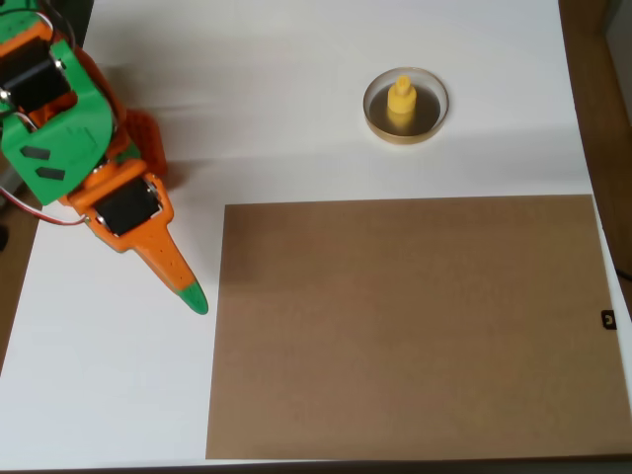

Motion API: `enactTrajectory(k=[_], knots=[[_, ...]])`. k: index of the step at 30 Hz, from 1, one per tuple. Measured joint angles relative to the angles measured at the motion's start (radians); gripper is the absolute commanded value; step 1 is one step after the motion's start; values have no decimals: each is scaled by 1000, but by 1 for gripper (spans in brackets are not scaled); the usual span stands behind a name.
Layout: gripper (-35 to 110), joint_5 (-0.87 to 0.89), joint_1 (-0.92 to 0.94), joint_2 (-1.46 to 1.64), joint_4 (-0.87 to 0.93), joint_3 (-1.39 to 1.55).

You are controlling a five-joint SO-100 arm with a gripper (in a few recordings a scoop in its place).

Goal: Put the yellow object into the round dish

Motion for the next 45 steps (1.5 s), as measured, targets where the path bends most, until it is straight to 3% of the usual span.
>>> enactTrajectory(k=[31,45], knots=[[24,46,51,120,-15,163],[15,54,46,120,-15,163]])
